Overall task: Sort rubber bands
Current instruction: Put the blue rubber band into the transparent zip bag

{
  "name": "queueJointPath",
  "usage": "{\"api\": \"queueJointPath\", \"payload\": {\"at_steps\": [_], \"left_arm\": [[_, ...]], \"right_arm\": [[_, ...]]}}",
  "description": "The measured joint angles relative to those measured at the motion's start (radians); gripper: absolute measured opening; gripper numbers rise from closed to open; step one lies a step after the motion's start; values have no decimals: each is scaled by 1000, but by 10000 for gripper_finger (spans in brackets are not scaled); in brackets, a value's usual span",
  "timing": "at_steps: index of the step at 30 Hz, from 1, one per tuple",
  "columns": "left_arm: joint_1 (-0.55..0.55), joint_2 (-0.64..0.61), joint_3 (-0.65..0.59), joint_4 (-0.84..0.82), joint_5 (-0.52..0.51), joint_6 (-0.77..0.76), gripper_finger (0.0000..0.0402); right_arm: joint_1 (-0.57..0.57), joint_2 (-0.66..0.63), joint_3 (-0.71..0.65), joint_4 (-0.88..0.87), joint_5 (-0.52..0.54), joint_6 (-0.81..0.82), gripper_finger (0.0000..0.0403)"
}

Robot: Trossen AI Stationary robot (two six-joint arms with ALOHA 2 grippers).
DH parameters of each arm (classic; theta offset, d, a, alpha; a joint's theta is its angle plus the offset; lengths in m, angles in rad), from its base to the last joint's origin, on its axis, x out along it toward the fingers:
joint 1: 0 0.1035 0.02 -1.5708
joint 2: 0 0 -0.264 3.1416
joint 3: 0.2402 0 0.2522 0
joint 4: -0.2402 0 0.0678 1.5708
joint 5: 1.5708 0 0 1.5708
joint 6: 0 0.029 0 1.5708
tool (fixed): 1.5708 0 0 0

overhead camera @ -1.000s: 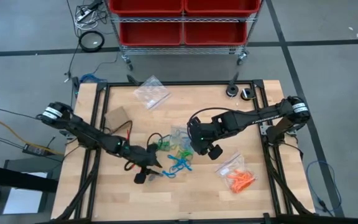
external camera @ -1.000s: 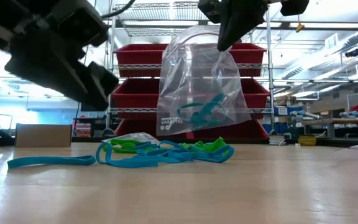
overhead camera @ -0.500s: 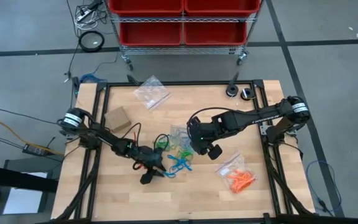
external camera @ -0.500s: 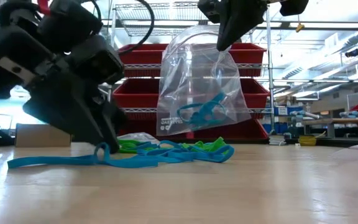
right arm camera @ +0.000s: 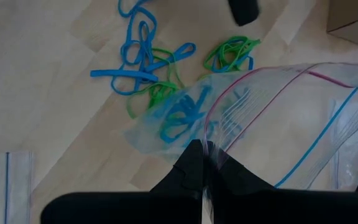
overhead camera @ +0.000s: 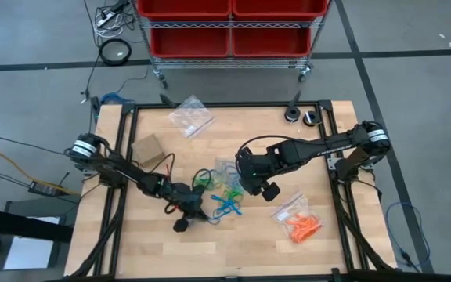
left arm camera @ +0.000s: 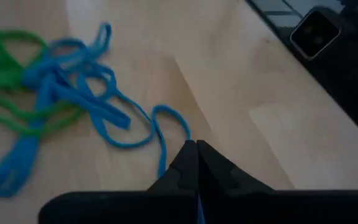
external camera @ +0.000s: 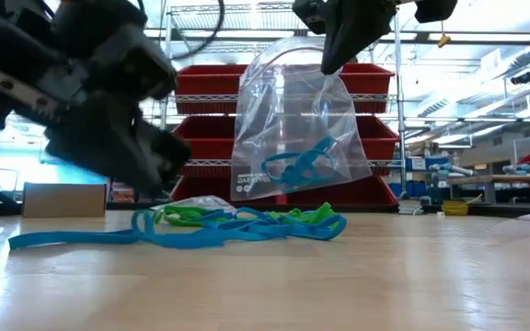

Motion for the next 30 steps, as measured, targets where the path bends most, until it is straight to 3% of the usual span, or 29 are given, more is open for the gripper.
{"api": "queueJointPath", "payload": {"at_steps": [8,12,16,23,30], "left_arm": [[20,-245,2,-176,-82,94,1],[40,-327,4,-295,-115,46,6],[55,-300,2,-422,-73,-57,44],[46,-143,-1,-323,-65,-95,130],[46,-24,-1,-187,-69,-147,146]], "right_arm": [[0,0,0,0,0,0,0],[0,0,0,0,0,0,0],[0,0,0,5,0,-1,0],[0,0,0,15,-25,-14,0],[0,0,0,13,-40,-42,0]]}}
